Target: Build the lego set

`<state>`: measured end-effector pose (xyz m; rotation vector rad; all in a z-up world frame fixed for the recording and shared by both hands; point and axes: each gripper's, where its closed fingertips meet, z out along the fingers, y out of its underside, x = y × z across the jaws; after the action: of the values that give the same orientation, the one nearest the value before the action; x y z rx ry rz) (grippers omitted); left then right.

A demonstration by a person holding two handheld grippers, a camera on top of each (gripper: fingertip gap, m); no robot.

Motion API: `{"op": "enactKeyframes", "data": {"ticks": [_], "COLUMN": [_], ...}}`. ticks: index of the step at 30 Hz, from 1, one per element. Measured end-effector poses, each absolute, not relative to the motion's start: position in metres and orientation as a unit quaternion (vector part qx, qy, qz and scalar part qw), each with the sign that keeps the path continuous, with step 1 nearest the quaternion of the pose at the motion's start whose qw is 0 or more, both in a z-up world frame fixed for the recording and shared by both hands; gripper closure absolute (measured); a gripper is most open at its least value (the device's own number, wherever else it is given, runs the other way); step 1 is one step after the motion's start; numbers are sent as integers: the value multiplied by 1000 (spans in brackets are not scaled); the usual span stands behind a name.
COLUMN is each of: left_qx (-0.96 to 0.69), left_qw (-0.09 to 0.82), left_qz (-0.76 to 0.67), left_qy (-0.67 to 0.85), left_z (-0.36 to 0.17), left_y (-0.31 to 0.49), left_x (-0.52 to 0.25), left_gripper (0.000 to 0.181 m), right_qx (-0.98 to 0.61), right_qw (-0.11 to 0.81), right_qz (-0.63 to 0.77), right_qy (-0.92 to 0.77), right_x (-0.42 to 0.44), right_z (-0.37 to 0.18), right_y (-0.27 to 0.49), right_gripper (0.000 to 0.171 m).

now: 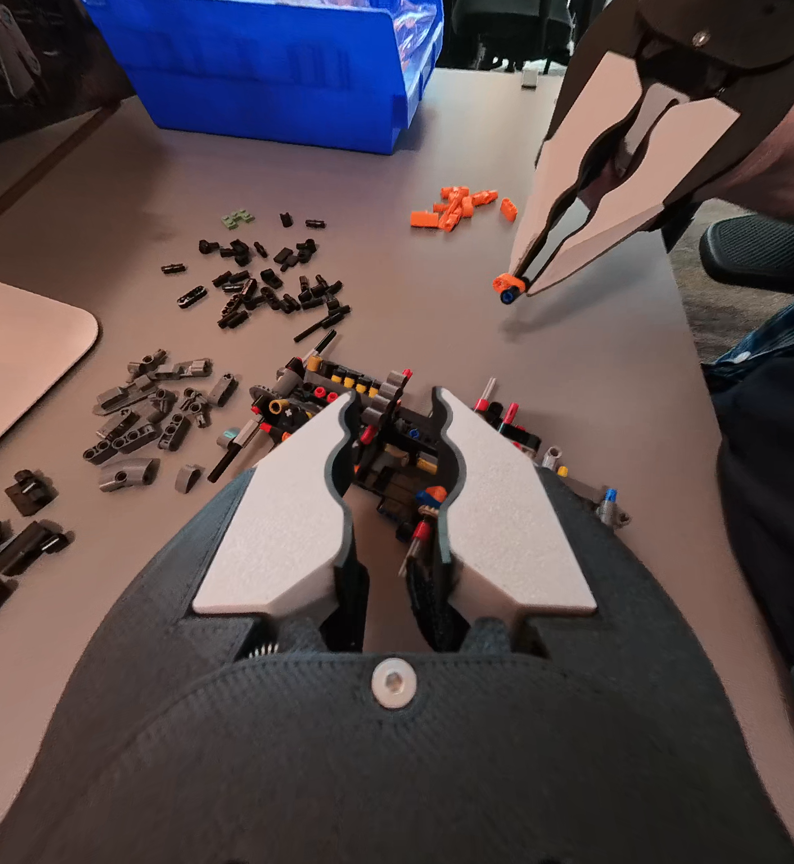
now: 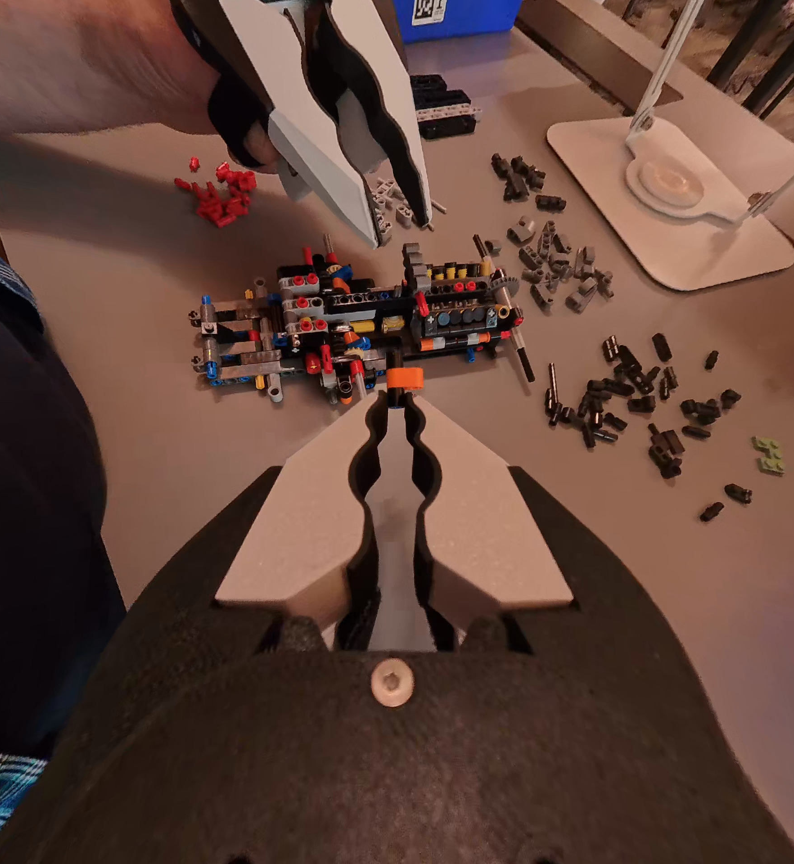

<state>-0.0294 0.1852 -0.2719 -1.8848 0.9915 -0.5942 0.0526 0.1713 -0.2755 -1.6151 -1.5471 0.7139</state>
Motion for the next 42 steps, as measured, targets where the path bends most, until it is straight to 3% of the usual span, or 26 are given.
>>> {"op": "enactKeyframes", "data": {"ticks": [27,42], "left_qx": [-717,-688], "left_qw": [438,412], "left_qz": [-461,-537], "left_qy": [286,259], "left_z": [-224,-215], "left_y": [169,161], "left_x": [15,24], "left_gripper": [145,160], "right_qx": [-560,-518], "right_qw": [532,551], "right_qz": [203,125], "right_qy": [-602,-642], "right_x": [30,24], "right_z": [-219,-222], "right_y": [174,166], "right_gripper": [167,167]}}
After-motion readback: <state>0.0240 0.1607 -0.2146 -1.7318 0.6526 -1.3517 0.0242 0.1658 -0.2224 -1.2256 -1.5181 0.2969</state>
